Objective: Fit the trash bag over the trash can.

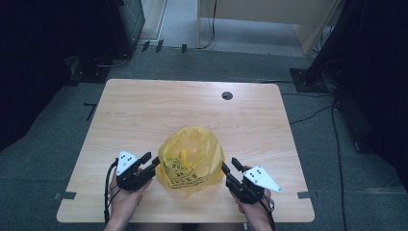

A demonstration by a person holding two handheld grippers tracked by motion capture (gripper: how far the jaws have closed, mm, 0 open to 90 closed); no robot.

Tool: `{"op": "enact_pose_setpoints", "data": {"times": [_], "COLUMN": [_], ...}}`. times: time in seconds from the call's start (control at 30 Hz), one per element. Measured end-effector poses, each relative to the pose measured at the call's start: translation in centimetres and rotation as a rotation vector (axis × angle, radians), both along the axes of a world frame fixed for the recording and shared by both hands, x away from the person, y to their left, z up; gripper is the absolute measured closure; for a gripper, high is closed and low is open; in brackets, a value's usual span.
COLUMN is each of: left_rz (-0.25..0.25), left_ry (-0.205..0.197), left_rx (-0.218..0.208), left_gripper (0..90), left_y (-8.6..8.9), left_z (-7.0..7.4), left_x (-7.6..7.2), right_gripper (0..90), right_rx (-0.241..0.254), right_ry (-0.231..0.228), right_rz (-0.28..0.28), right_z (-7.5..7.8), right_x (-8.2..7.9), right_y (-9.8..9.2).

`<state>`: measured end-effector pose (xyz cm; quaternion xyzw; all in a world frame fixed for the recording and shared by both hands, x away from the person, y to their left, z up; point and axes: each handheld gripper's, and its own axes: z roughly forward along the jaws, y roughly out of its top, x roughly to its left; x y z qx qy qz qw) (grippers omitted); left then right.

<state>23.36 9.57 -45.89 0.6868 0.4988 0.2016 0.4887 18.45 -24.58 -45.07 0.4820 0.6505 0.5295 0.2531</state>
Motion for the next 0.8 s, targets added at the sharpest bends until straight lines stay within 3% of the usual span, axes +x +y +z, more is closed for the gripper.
{"op": "enact_pose_setpoints", "data": {"times": [0.2,0.4,0.47,0.67,0.8], "left_rz": [0.014,-0.031,-0.022,-0.052,-0.056], "left_ry": [0.008,0.014,0.004,0.000,0.000], "left_rx": [0.010,0.047,0.070,0.067,0.077], "left_gripper": [61.5,63.0,68.9,79.1,84.3], "left_y": [-0.2,-1.6,-2.0,-2.2,-2.4], "left_z": [-0.3,-0.8,-0.9,-1.1,-1.4], "left_x": [0.1,-0.2,-0.3,-0.4,-0.4], "right_gripper": [59.1,58.9,64.7,87.9,90.0], "right_rx": [-0.026,-0.053,-0.077,-0.126,-0.159], "right_ry": [-0.048,-0.064,-0.063,-0.075,-0.072], "right_rz": [0.123,0.167,0.173,0.195,0.182], "right_z": [-0.7,-1.0,-1.2,-1.4,-1.7], "right_x": [0.2,0.1,0.1,0.1,0.2], "right_y": [-0.7,0.5,0.8,1.6,2.2]}}
